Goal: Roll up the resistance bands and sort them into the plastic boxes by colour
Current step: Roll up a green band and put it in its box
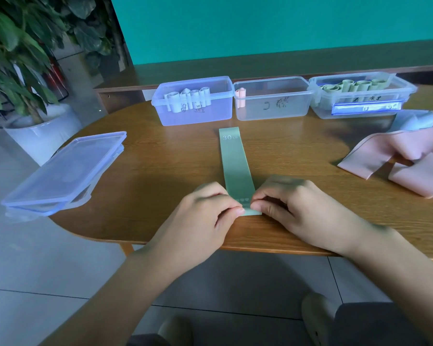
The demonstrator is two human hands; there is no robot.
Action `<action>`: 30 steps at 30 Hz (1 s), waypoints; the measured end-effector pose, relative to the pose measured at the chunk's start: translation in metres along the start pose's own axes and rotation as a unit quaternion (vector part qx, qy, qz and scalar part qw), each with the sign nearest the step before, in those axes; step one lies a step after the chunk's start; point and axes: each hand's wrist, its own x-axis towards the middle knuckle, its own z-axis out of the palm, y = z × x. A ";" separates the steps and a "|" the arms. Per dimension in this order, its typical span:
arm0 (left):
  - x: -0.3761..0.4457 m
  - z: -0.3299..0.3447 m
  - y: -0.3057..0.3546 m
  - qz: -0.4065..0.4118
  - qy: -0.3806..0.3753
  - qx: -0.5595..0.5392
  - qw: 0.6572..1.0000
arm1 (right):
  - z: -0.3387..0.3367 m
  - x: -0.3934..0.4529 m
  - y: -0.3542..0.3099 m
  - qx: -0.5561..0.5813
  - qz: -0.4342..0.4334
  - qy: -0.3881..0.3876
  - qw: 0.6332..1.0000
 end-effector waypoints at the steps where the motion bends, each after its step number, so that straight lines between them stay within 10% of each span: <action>1: 0.000 0.000 0.000 -0.002 0.000 0.002 1.000 | -0.001 -0.001 0.000 0.005 -0.001 -0.008 1.000; 30: 0.008 0.010 -0.005 -0.005 0.051 0.017 0.999 | 0.007 0.002 0.008 -0.075 -0.010 0.044 0.996</action>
